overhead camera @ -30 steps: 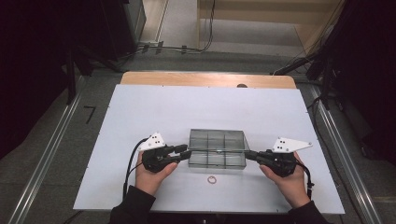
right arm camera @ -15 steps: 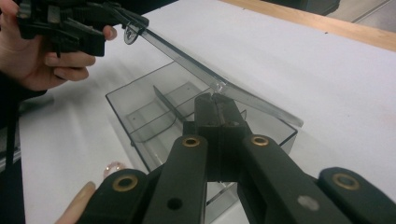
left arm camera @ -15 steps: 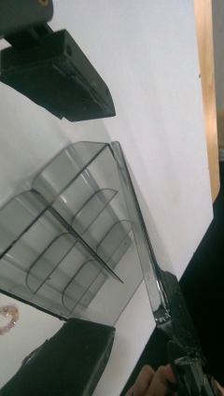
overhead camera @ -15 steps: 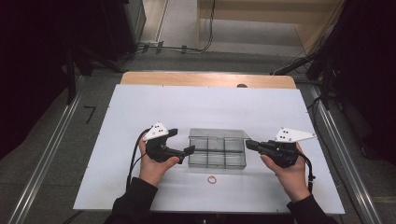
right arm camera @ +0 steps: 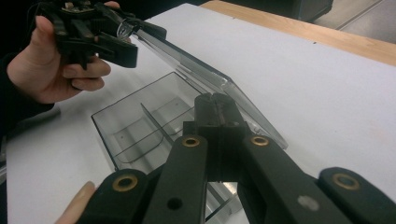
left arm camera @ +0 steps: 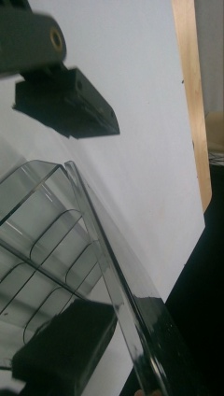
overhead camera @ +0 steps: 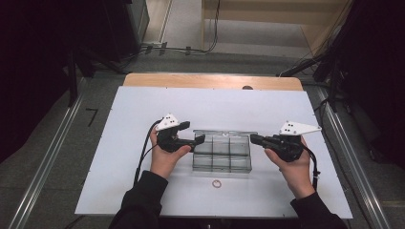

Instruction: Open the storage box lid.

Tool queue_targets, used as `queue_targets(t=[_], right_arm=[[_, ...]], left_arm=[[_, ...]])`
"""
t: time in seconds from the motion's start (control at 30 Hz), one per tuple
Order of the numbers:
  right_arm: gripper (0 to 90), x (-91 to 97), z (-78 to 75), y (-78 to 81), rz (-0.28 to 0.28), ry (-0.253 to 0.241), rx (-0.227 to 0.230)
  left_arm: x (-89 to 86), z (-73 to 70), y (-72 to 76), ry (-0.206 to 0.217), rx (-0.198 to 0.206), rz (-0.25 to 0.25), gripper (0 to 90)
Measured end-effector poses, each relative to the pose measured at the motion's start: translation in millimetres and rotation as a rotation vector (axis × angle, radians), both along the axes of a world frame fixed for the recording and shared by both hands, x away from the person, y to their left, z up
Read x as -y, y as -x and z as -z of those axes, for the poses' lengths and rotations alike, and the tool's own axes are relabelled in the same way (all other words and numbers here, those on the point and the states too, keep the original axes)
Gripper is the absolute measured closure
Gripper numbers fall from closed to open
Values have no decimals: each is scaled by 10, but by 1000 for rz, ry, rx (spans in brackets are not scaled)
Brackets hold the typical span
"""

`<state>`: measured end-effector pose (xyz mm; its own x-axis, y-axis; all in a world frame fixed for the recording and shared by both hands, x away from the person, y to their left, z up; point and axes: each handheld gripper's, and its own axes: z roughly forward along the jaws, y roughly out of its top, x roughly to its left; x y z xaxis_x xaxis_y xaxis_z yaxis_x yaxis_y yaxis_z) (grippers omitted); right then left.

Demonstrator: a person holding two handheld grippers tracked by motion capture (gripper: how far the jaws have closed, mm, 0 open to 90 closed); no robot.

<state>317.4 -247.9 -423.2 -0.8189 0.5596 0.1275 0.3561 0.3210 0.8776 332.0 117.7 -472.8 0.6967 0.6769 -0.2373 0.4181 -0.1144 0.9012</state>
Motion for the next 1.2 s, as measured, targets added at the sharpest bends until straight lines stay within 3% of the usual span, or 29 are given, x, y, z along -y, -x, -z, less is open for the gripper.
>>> queue_targets(t=[0.1,0.2,0.4,0.6,0.7,0.77,0.93,1.07,1.2], right_arm=[[880,4,-11,-15,3,-1,6],[880,12,-19,-26,4,-5,8],[880,11,-5,-35,3,2,10],[880,0,6,-23,2,19,18],[874,32,40,-58,-18,25,-10],[841,62,88,-86,-10,49,-28],[719,144,187,-173,-13,32,-65],[538,122,211,-222,49,19,-44],[496,33,303,-296,95,24,-22]], left_arm=[[38,40,-10,-7,-18,11,252],[83,51,4,-46,-4,13,320],[57,83,-46,-25,-31,-35,464],[40,84,-62,0,-33,-41,518],[29,88,-73,19,-40,-40,524],[27,86,-75,23,-37,-38,531],[30,87,-82,34,-35,-34,539],[31,92,-92,41,-33,-39,551],[38,108,-105,47,-27,-45,566]])
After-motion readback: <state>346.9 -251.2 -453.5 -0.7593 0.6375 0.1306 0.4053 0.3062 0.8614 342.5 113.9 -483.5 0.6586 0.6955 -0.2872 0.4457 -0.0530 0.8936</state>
